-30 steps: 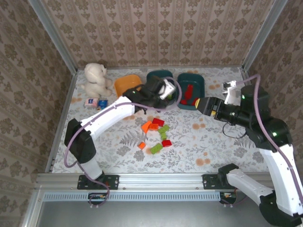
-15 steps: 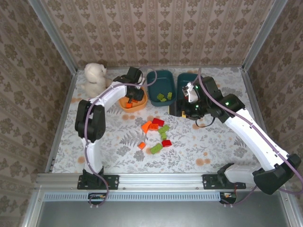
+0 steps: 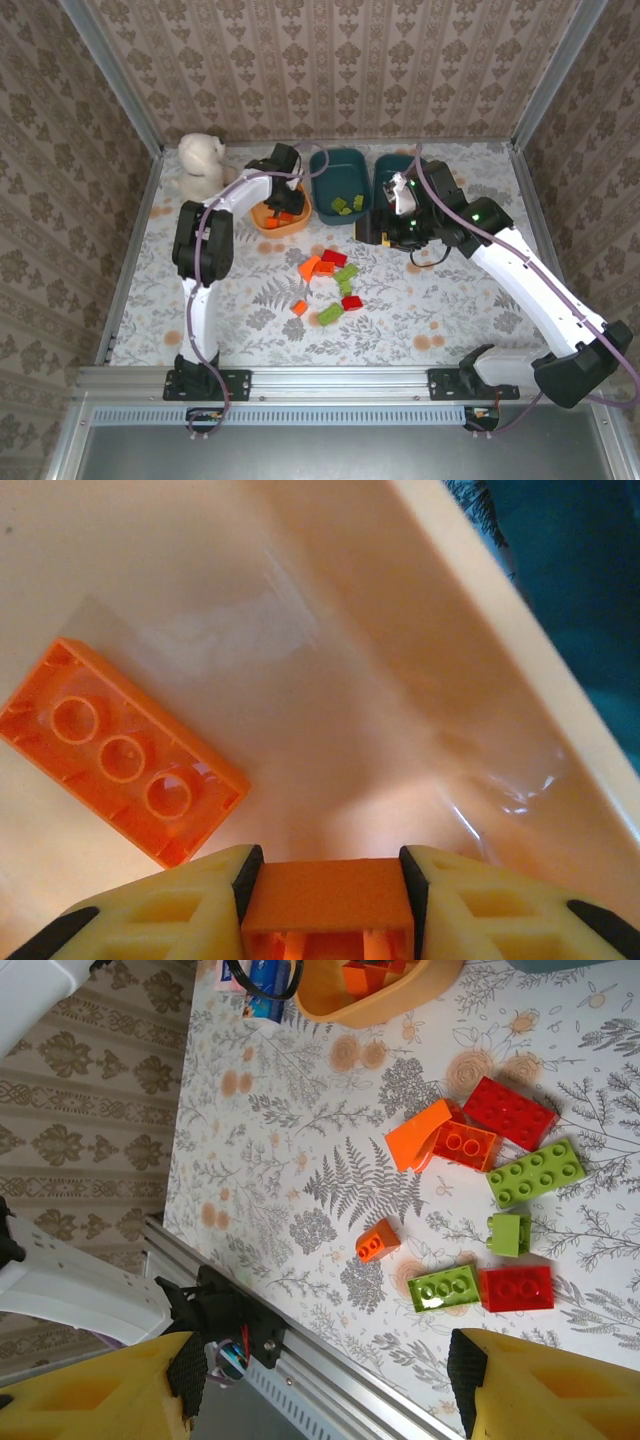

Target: Sort the legos into containers by color

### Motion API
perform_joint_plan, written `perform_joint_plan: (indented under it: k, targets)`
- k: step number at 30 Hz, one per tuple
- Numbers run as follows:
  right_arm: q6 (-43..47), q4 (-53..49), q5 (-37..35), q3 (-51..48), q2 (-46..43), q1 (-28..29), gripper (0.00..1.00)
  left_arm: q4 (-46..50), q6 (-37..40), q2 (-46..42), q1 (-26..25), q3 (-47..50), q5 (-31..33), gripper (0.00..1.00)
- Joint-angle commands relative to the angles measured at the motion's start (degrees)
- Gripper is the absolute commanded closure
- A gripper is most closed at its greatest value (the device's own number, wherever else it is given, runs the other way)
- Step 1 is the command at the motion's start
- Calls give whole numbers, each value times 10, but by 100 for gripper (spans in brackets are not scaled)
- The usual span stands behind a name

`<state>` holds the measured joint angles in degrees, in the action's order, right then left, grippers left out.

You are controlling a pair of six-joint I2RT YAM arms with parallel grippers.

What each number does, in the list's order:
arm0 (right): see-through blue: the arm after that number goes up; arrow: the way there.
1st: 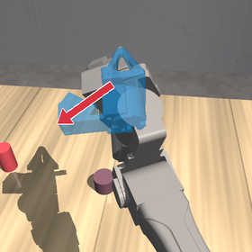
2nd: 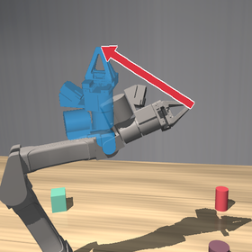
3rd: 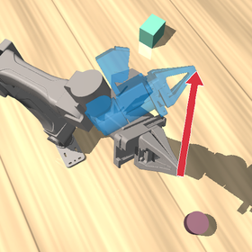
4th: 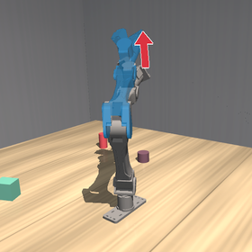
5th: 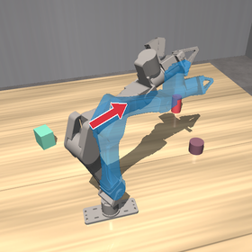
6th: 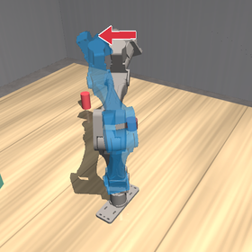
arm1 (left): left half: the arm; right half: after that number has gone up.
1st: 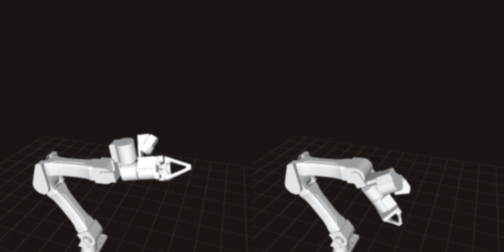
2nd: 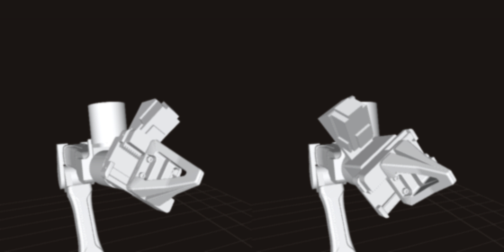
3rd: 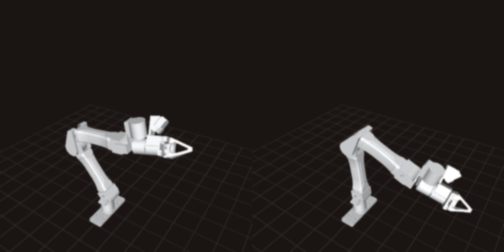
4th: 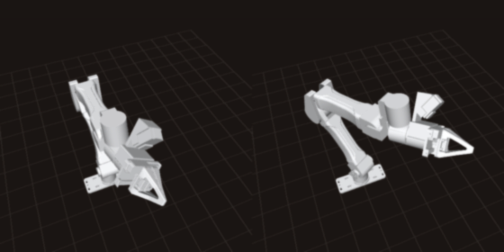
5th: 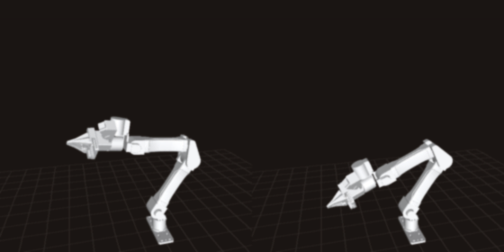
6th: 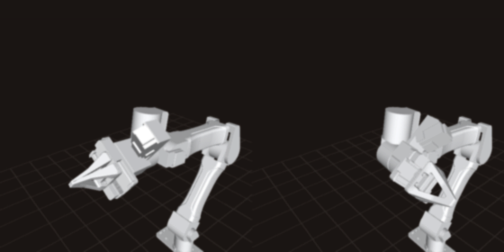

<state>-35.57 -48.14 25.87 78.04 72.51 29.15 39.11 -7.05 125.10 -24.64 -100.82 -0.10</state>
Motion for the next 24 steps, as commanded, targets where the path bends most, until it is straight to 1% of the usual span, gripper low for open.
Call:
perform_joint_plan:
  k: [1,6,9,13,19,24]
  targets:
    - [10,-2,-6,11,9,2,32,13,-25,7,1,-6,-24,50]
    - [31,-24,-18,13,20,3,32,14,-35,-11,-1,-5,-29,38]
    - [50,-40,-38,18,25,10,32,16,-44,-35,0,-6,-24,33]
    - [75,-62,-69,35,40,31,32,2,-74,-85,0,8,-18,29]
    - [102,-73,-122,38,68,91,34,-20,-138,-191,-1,51,-14,27]
    - [94,-74,-172,11,94,134,34,-81,-186,-335,-4,162,-35,26]
